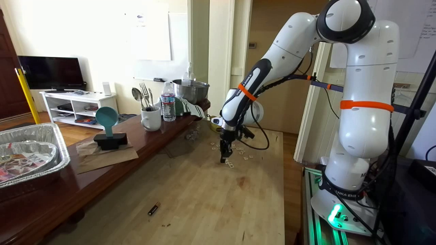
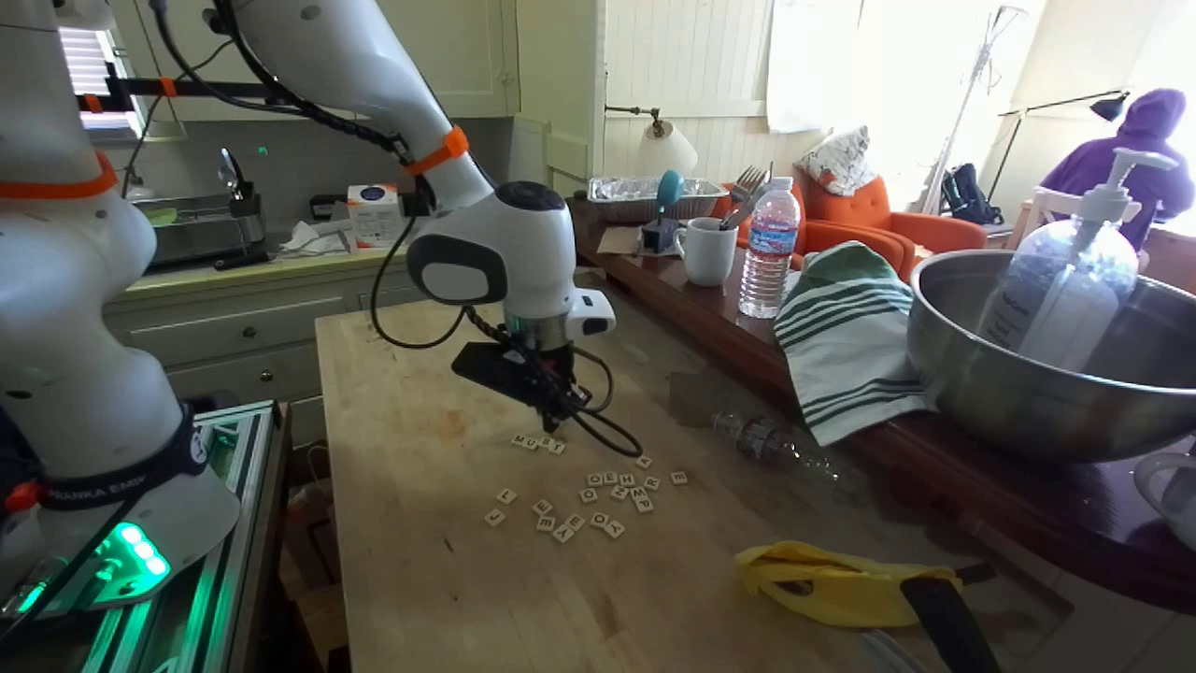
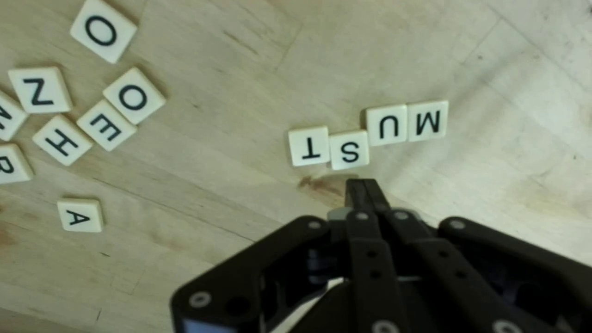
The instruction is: Replace L with M on the letters on the left to spell the word MUST
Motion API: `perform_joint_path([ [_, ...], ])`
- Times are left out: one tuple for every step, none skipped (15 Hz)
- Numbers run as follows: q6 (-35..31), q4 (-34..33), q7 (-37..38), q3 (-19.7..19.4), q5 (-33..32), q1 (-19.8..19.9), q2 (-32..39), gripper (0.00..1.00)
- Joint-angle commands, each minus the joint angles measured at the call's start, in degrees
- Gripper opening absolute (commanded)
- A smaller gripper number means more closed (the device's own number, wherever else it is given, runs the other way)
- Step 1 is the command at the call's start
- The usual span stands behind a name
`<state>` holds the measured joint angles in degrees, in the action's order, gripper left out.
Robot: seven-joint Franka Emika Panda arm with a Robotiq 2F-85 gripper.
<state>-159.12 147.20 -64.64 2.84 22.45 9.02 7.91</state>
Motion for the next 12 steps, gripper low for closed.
perform_joint_path([
  [1.41, -0.76, -5.56, 1.27, 4.55, 1.36, 1.18, 0.0],
  [1.27, -0.65, -6.29, 1.19, 4.84, 1.38, 1.36, 0.0],
  [1.29, -0.61, -6.75, 1.07, 4.95, 1.36, 1.49, 0.0],
  [1.12, -0.54, -6.99, 0.91, 4.83, 1.33, 1.64, 0.0],
  [1.07, -0.53, -7.38, 0.86, 4.76, 1.43, 1.79, 0.0],
  [1.08, -0.53, -7.54, 0.85, 4.71, 1.51, 1.91, 0.0],
  [1.14, -0.55, -7.75, 0.86, 4.68, 1.58, 1.87, 0.0],
  [1.11, -0.49, -7.9, 0.85, 4.59, 1.55, 1.84, 0.0],
  [1.16, -0.42, -7.93, 0.83, 4.51, 1.54, 1.78, 0.0],
  [1.22, -0.39, -7.86, 0.76, 4.31, 1.5, 1.74, 0.0],
  [1.4, -0.28, -7.73, 0.65, 3.99, 1.45, 1.61, 0.0],
  [1.43, -0.15, -7.53, 0.54, 3.67, 1.38, 1.49, 0.0],
])
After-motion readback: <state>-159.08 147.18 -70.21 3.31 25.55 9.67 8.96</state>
